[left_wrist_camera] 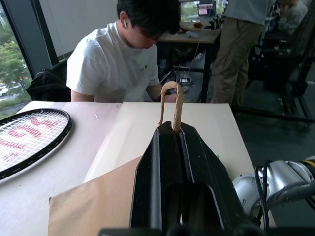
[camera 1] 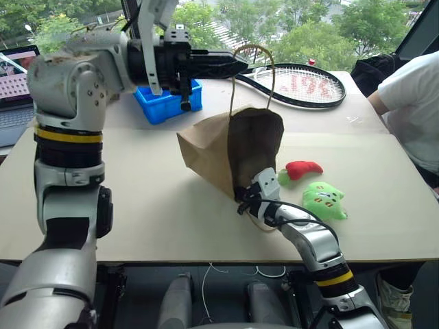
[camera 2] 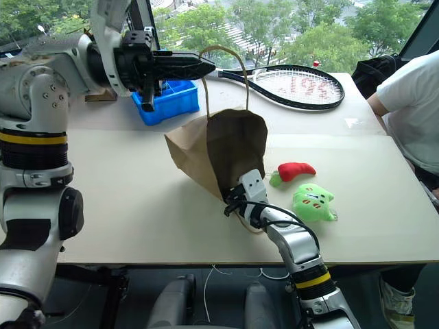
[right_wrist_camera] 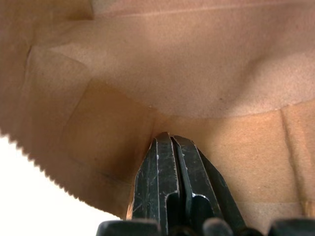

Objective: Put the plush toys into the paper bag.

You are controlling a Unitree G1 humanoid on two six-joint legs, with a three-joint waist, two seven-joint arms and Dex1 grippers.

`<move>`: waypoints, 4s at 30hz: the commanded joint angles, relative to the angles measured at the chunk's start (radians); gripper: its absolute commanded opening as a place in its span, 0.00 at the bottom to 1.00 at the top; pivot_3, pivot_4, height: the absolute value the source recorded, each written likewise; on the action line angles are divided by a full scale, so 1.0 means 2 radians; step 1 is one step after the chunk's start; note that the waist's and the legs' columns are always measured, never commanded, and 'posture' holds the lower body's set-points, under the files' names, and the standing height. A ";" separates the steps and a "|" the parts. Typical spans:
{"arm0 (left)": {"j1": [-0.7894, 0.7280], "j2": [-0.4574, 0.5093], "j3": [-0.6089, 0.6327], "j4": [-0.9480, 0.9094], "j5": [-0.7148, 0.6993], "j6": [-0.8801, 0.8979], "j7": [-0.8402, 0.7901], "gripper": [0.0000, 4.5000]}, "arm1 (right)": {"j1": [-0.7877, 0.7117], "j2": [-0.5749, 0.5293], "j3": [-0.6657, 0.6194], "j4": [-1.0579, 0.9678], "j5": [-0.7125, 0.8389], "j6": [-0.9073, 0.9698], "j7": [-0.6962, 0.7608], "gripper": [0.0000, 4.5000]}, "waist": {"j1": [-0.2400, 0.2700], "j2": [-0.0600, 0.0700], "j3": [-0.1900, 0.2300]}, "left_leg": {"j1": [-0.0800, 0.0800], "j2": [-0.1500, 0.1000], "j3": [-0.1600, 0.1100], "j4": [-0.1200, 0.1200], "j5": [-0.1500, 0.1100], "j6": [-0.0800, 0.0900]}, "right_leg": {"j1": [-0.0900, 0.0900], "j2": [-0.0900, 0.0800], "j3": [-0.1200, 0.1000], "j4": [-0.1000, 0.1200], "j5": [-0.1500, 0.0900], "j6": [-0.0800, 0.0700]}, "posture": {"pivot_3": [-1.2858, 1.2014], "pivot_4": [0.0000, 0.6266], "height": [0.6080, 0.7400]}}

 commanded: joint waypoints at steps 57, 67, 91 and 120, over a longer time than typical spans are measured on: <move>0.110 -0.029 0.006 -0.088 -0.052 0.037 0.082 0.00 | 0.074 -0.357 -0.214 -0.281 0.075 0.089 0.134 0.00 | 0.003 0.001 0.001 | -0.002 0.000 0.000 0.000 0.002 0.004 | -0.001 0.000 0.000 -0.001 -0.001 0.000 | 0.52 0.24 1.00; 0.119 -0.043 0.010 -0.111 -0.067 0.050 0.105 0.00 | -0.118 -0.301 -0.007 -0.277 -0.002 0.102 0.140 0.00 | 0.003 0.001 0.001 | -0.002 0.000 0.000 0.000 0.002 0.004 | -0.001 0.000 0.000 -0.001 -0.001 0.000 | 0.52 0.24 1.00; 0.148 -0.079 0.030 -0.170 -0.130 0.105 0.190 0.00 | -0.090 -0.111 -0.024 -0.095 -0.064 -0.020 0.105 0.83 | 0.006 0.001 0.001 | -0.002 -0.001 0.000 0.000 0.002 0.004 | -0.001 0.000 0.000 0.000 0.002 0.001 | 0.52 0.24 1.00; 0.167 -0.066 0.023 -0.194 -0.141 0.109 0.197 0.00 | -0.160 -0.109 -0.205 0.335 -0.011 -0.046 0.068 0.97 | 0.000 0.001 0.001 | -0.002 -0.001 0.000 -0.001 0.002 0.004 | -0.001 0.000 0.001 -0.001 0.002 0.001 | 0.52 0.24 1.00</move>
